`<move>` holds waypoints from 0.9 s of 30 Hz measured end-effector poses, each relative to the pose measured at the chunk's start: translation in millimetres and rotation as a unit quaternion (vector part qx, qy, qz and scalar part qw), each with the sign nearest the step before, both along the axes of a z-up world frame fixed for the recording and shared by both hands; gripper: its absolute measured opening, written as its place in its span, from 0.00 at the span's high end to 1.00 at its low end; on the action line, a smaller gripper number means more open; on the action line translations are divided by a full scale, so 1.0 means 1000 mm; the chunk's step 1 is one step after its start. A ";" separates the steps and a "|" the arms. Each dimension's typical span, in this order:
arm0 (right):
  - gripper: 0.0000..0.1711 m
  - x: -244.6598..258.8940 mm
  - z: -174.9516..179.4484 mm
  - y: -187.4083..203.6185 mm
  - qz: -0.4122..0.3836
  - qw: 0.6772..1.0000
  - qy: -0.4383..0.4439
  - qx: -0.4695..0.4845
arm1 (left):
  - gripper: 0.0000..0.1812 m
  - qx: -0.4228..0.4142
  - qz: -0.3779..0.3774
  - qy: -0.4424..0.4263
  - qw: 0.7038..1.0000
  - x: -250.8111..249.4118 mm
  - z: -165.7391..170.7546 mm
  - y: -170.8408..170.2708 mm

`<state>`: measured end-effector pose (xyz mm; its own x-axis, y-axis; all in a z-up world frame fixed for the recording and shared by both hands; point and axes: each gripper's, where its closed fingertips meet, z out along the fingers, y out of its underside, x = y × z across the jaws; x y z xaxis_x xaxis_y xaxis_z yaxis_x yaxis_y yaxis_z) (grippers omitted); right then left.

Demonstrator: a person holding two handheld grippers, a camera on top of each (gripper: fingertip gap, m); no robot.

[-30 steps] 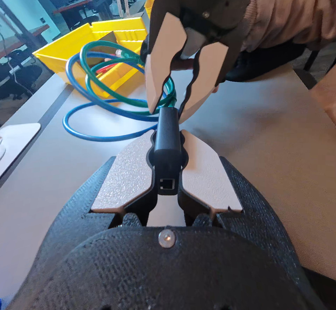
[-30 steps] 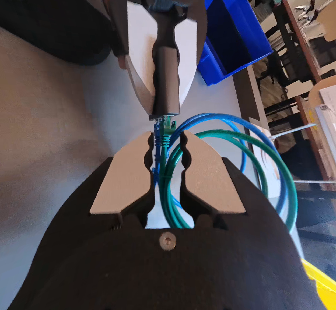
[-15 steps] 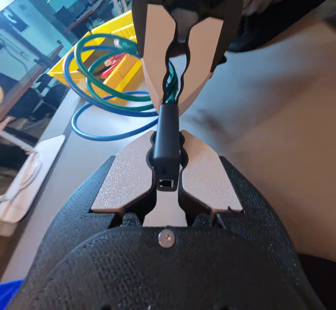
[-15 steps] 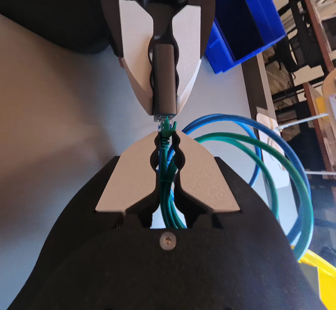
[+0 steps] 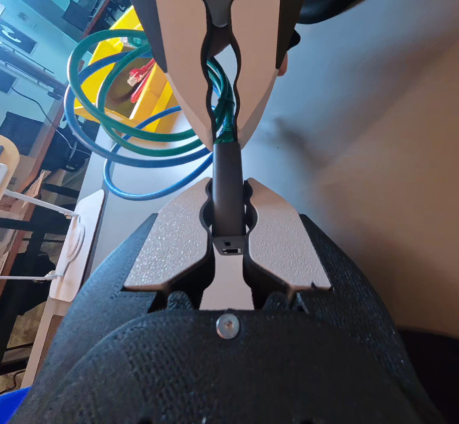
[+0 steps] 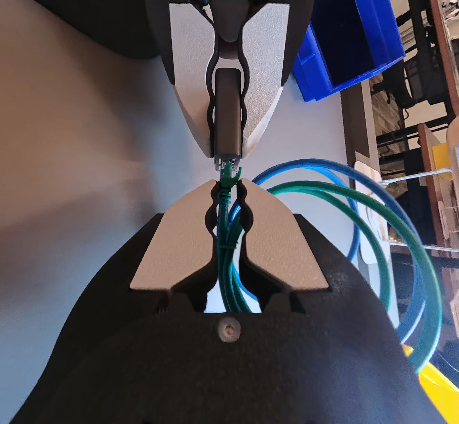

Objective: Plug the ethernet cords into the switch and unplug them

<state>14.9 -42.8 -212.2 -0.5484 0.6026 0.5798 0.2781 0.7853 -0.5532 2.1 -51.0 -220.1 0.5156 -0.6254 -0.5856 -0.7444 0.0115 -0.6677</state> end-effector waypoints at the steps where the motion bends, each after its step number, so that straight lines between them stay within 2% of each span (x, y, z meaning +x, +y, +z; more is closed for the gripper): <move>1: 0.91 0.000 0.000 -0.002 0.002 1.000 0.001 -0.003 | 0.88 -0.001 -0.003 0.003 1.000 0.000 -0.002 0.000; 11: 0.91 0.000 0.003 -0.008 0.010 1.000 0.017 -0.004 | 0.88 -0.001 -0.012 -0.004 1.000 0.003 -0.001 -0.003; 19: 0.93 0.009 -0.007 -0.020 0.082 0.996 0.024 0.038 | 0.88 0.002 -0.045 0.039 0.998 0.010 -0.009 -0.008; 27: 0.92 0.029 -0.015 -0.021 0.151 0.978 -0.052 0.134 | 0.88 -0.022 -0.078 0.057 0.995 0.026 -0.018 -0.007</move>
